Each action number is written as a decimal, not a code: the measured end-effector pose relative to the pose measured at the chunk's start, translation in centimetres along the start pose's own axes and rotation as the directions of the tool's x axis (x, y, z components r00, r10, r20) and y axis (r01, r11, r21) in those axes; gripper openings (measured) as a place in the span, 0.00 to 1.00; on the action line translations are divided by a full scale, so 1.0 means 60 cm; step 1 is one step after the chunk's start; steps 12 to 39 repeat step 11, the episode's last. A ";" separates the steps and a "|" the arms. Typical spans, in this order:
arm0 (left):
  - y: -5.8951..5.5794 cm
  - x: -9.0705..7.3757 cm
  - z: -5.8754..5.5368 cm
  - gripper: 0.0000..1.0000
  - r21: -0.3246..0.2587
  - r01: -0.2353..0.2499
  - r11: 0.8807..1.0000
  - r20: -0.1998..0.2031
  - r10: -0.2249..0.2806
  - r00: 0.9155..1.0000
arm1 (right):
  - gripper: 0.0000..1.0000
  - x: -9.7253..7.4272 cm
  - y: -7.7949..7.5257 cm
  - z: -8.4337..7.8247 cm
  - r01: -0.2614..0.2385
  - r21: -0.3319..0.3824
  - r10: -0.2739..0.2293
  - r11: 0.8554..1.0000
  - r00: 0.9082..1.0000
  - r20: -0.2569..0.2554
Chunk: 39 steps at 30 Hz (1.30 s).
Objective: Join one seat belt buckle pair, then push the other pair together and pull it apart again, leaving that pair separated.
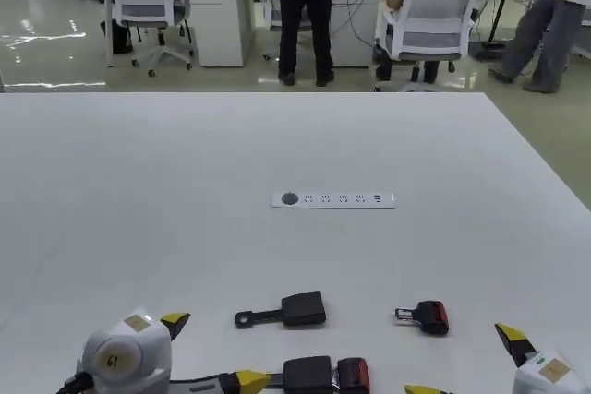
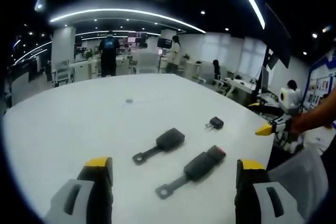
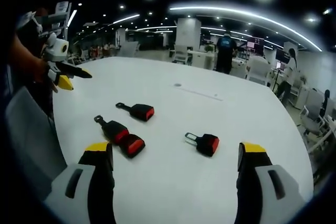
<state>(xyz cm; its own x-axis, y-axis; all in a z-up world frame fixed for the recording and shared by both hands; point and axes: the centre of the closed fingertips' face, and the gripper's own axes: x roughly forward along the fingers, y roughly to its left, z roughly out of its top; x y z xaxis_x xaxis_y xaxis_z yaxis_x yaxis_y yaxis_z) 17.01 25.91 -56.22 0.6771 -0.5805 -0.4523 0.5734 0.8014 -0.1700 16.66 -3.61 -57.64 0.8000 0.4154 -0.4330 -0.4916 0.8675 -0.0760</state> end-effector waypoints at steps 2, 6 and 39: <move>-0.003 -0.005 -0.003 1.00 0.008 0.001 1.000 0.003 -0.001 1.000 | 1.00 -0.004 0.000 -0.002 0.008 0.001 -0.008 1.000 1.000 -0.006; 0.001 -0.018 -0.013 1.00 -0.012 -0.010 1.000 -0.011 0.010 1.000 | 1.00 -0.017 0.006 0.001 0.017 0.011 -0.017 1.000 1.000 0.007; -0.004 -0.031 -0.019 1.00 -0.004 -0.004 1.000 -0.010 0.004 1.000 | 1.00 -0.028 0.009 -0.018 0.010 0.018 -0.009 1.000 1.000 -0.008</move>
